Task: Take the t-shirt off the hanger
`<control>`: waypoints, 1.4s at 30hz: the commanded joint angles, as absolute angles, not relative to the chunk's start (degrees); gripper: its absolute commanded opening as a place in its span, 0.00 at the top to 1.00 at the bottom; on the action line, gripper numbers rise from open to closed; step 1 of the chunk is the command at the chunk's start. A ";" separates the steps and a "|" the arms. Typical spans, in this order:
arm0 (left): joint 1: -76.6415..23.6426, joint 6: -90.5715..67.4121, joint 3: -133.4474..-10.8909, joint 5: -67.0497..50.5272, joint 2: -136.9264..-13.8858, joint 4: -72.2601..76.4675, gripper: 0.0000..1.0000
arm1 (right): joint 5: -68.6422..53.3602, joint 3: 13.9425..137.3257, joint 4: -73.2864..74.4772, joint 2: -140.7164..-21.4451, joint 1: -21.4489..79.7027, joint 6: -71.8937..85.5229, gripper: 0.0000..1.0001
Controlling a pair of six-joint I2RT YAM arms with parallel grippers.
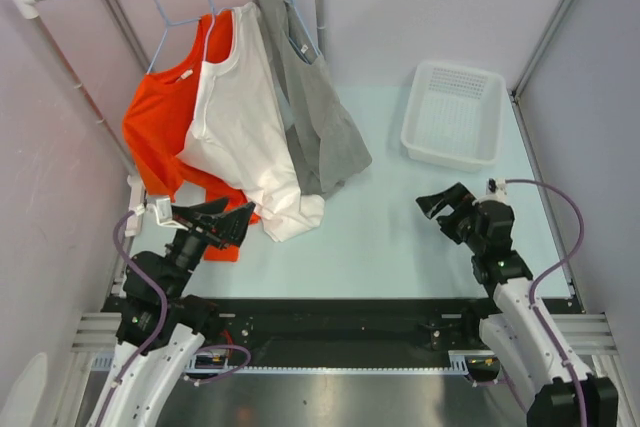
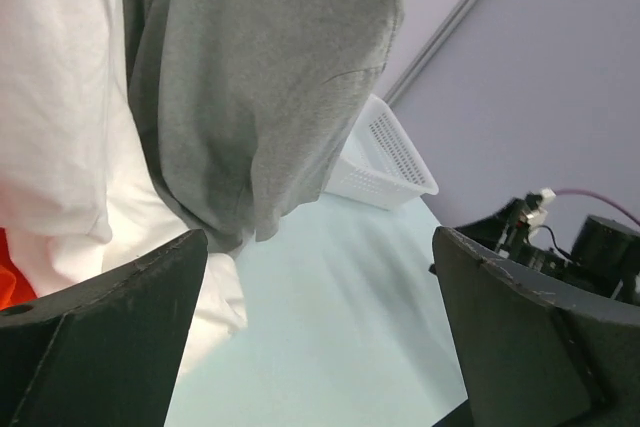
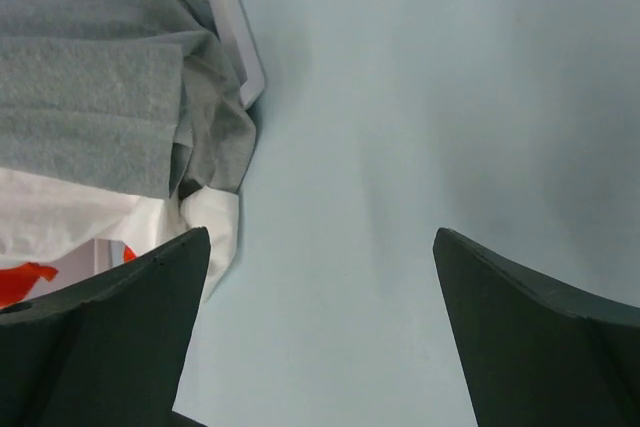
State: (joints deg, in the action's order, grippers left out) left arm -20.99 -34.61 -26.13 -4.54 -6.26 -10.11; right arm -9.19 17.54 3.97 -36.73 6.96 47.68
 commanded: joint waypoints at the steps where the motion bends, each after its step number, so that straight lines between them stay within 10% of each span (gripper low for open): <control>1: -21.44 -32.08 -31.20 -6.76 -6.24 -15.31 0.00 | -11.06 26.26 -1.30 -41.30 10.28 38.95 0.00; 22: -22.06 -30.04 -47.82 -7.46 -18.54 -35.25 0.02 | 18.28 110.62 10.45 -100.61 43.95 4.58 0.02; 31: -22.76 -31.64 -48.07 -9.76 -18.46 -34.28 0.06 | 24.78 139.13 18.99 -122.25 46.31 -2.71 0.72; 37: -23.12 -31.38 -49.74 -9.66 -18.81 -34.10 0.06 | 29.69 134.73 10.11 -120.32 49.48 -6.68 0.99; 42: -23.20 -33.22 -50.01 -11.68 -19.07 -32.70 0.05 | 30.93 133.33 8.09 -117.69 51.59 -6.77 1.00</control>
